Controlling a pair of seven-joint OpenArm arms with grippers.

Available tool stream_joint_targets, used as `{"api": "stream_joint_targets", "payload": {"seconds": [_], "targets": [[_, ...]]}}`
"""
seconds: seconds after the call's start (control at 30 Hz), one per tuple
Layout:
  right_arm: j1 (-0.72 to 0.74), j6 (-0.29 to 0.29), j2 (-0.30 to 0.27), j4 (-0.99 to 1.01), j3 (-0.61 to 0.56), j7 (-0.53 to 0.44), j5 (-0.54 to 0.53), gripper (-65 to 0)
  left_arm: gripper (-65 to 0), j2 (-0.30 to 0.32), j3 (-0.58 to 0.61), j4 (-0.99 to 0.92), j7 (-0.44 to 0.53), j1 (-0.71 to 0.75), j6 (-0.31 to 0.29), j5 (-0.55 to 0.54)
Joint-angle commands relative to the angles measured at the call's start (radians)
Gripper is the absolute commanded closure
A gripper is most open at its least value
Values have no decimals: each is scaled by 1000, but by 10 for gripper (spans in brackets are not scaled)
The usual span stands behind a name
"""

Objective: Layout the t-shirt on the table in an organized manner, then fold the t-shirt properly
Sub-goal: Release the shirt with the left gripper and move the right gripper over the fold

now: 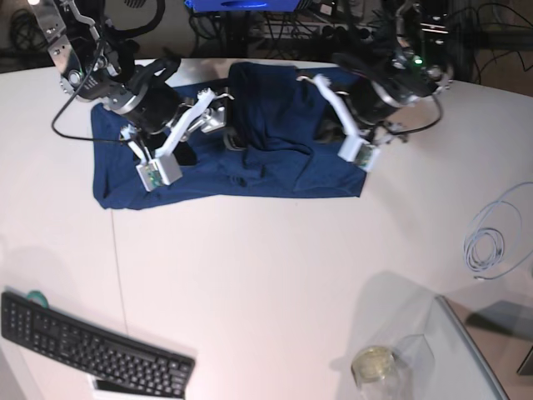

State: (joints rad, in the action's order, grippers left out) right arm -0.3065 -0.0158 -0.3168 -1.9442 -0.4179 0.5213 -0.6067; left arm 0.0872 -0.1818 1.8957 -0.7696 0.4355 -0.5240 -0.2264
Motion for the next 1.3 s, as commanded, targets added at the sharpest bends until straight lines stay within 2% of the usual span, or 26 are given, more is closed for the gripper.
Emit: {"api": "stream_joint_targets", "payload": {"seconds": [0.0,0.1,0.2,0.3,0.4,0.53,0.6,0.7,0.8,1.03,1.1,1.27], "targets": [[54,10,-18,-22,-37,3,8,-515,0,12,-72,17,19,16,-11,-15],[194,7,-11,-10,-177,132,31,-515,0,35,-287,11,23,56,-71,-17],[307,7,49,29,-284,214,40,-515,0,30,-500,-3,20,61,-170,-17],[390,7,135,124,-370,227,78,-515,0,27,-700,-61,19,42,-174,-17],[435,6,213,249,-447,222,140,-507,0,27,-832,-147,19,19,-174,-17],[439,4,331,415,-487,216,313,-384,0,36,-965,-284,19,0,-174,-17],[430,-5,379,470,-485,193,416,-368,0,36,-1002,-335,22,0,-174,-17],[409,-91,407,509,-487,158,531,-396,0,38,-1020,-381,23,3,-174,-17],[409,-131,408,518,-490,150,545,-399,0,38,-1020,-391,25,4,-174,-17],[396,-137,377,516,-480,153,545,-396,0,38,-1013,-385,25,0,-174,-15],[389,-137,377,518,-436,153,545,-368,0,38,-1013,-387,25,0,-174,-15],[373,-137,376,516,-335,152,545,-231,0,38,-1013,-391,25,0,-174,-15]]}}
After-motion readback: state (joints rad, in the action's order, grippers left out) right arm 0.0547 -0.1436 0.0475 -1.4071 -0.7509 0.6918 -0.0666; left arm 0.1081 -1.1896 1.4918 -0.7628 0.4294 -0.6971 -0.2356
